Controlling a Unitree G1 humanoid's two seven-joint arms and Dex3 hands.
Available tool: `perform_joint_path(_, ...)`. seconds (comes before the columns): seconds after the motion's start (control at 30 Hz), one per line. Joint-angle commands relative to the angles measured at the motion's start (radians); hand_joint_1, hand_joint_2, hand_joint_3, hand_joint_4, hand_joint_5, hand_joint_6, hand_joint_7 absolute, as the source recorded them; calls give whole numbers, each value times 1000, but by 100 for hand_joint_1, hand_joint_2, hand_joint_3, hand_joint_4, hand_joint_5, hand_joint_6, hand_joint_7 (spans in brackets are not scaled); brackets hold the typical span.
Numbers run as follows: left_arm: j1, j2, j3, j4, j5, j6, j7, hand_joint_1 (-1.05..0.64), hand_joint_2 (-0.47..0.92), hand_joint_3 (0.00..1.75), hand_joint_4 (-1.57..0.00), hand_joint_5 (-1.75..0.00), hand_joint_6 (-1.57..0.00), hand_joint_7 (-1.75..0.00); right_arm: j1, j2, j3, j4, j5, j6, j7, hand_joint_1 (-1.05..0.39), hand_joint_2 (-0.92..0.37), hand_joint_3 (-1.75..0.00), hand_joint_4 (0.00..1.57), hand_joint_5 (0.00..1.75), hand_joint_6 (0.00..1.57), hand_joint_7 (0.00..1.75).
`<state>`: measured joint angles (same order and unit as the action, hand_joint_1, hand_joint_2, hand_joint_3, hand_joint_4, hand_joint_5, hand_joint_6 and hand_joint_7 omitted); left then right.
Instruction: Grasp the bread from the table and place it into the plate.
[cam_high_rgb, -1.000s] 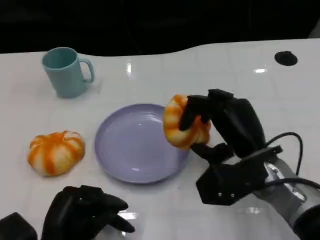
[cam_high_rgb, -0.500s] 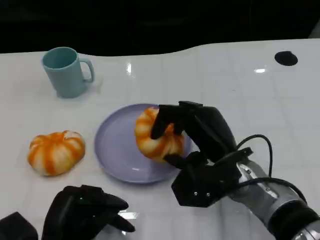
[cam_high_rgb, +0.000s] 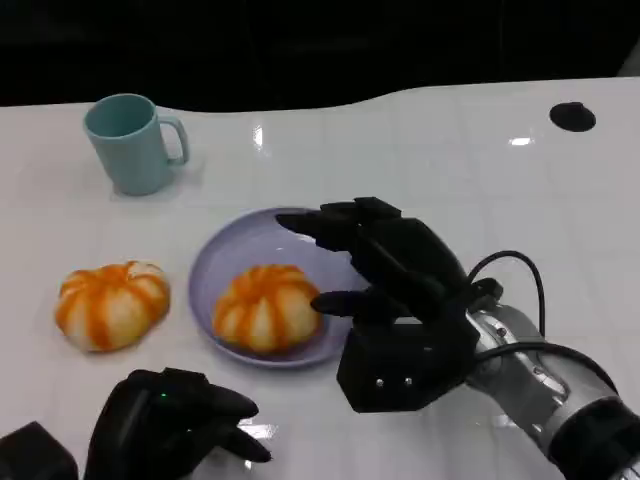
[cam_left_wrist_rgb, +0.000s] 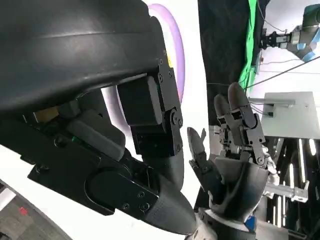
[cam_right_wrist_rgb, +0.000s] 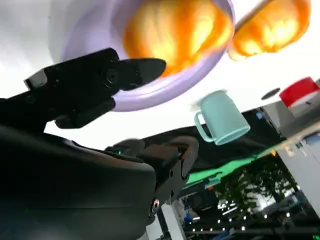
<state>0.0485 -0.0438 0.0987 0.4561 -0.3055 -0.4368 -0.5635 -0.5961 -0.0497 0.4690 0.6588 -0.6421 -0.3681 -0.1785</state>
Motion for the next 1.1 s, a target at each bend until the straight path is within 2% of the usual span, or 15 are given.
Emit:
perform_joint_path(0.03,-1,11,1,9,4,-5,7,-105,76,0,-157,-36,-157,-16,42,-38,-3,-90,5,24,38,-50,-92,-13,0,15,22,0)
perform_joint_path(0.23,0,11,0,6,5,-7,9,-105,77,0,-157,-36,-157,-16,120,-94,-33,-226,45,10,83,-51,-92,-13,5,22,25,2)
perform_joint_path(0.47,1,14,2,3,-1,-3,4,-105,76,0,-157,-36,-157,-15,241,-155,-85,-369,118,-44,116,-45,-92,-8,9,46,34,4)
perform_joint_path(0.67,-2,13,1,4,2,0,9,-105,76,0,-157,-35,-157,-15,354,-161,-154,-443,262,-110,157,-31,-92,-4,23,57,48,9)
perform_joint_path(0.77,-6,10,1,8,2,-3,9,-105,77,0,-157,-35,-157,-15,424,-157,-202,-474,433,-134,236,-26,-92,-6,36,64,56,12)
perform_joint_path(0.83,-8,10,0,10,8,-5,16,-105,77,0,-157,-35,-157,-15,477,-153,-234,-519,554,-103,299,-19,-89,-15,39,82,68,16)
perform_joint_path(0.87,-9,10,0,9,10,-5,18,-105,77,0,-157,-36,-157,-15,503,-152,-248,-549,614,-70,332,-17,-80,-32,40,90,72,17)
perform_joint_path(0.9,-9,10,-1,9,10,-5,18,-105,77,0,-157,-36,-157,-15,529,-155,-262,-578,661,-44,360,-14,-67,-61,42,99,78,21)
perform_joint_path(0.93,-9,10,-1,9,10,-5,18,-105,77,0,-157,-36,-157,-15,546,-157,-273,-598,689,-25,380,-14,-63,-72,45,103,81,23)
perform_joint_path(1.0,-10,10,-1,10,7,-4,16,-105,77,0,-157,-36,-157,-15,586,-163,-298,-651,740,26,411,-15,-61,-79,53,109,86,30)
perform_joint_path(1.03,-10,10,0,10,6,-4,16,-105,77,0,-157,-36,-157,-15,612,-166,-312,-694,787,82,430,-16,-63,-76,56,112,83,44)
perform_joint_path(1.1,-10,11,0,10,9,-4,19,-105,77,0,-157,-36,-157,-16,656,-168,-337,-774,862,193,456,-17,-72,-67,59,129,69,87)
